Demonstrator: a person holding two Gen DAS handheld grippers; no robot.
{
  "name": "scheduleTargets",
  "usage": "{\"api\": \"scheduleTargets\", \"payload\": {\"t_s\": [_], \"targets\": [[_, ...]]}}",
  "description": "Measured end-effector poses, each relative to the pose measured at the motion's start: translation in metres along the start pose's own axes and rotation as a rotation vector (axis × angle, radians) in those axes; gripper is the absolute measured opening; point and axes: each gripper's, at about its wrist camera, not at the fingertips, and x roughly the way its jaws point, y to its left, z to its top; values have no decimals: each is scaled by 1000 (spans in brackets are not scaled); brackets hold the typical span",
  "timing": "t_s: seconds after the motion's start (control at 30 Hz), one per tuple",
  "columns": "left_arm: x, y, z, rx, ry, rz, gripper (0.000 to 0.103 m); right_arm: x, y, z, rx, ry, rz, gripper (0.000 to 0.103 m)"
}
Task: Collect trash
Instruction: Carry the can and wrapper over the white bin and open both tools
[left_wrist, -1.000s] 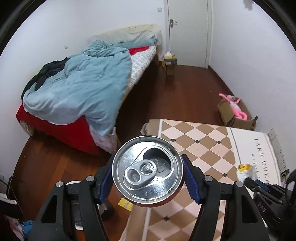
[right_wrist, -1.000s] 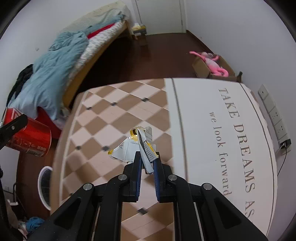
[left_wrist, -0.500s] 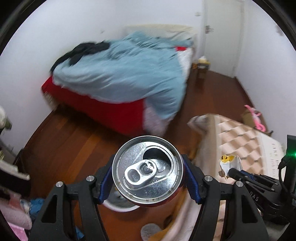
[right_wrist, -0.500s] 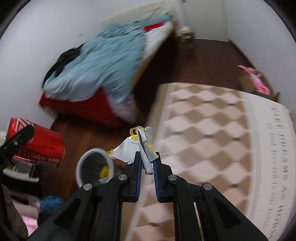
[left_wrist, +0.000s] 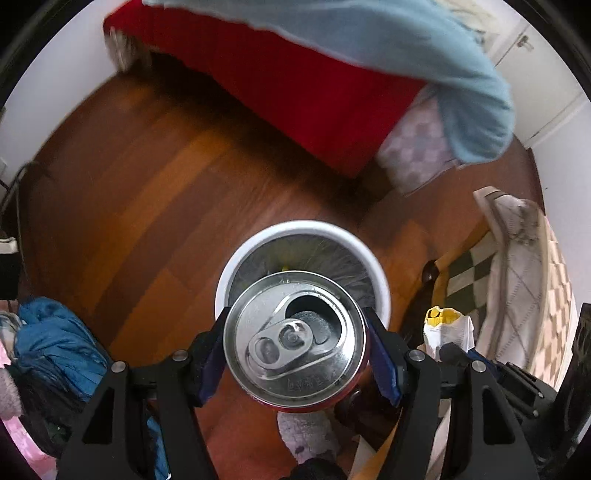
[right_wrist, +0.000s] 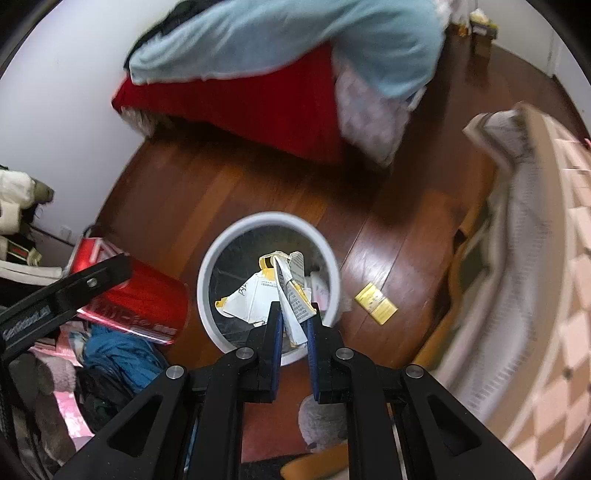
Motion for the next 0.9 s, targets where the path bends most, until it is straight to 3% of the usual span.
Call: {"api": "scheduleTargets", "payload": {"t_s": [0.17, 0.2, 0.33, 0.43, 0.53, 0.6, 0.63, 0.67, 0.9], "targets": [[40, 16, 7, -32, 100, 14, 65, 50, 7, 11, -14, 56, -6, 12], [43, 18, 8, -37, 104, 20, 69, 55, 6, 12, -16, 62, -5, 13], [38, 30, 1, -56, 69, 38, 97, 80, 8, 20, -22, 78, -2, 13], [28, 37, -7, -71, 42, 79, 97, 94, 14, 25, -43, 91, -11, 13], [12, 39, -19, -48, -20, 172, 97, 102, 17, 26, -50, 119, -52, 15], [0, 39, -28, -37, -46, 208, 97, 101, 18, 24, -51, 126, -73, 41], [-6, 39, -33, -33, -57, 220, 97, 98, 19, 23, -50, 124, -77, 71], [-13, 37, -39, -29, -76, 236, 97, 95, 20, 21, -50, 118, -80, 92], [-66, 26, -69, -11, -161, 251, 97, 42, 29, 0, -89, 47, -141, 102]]}}
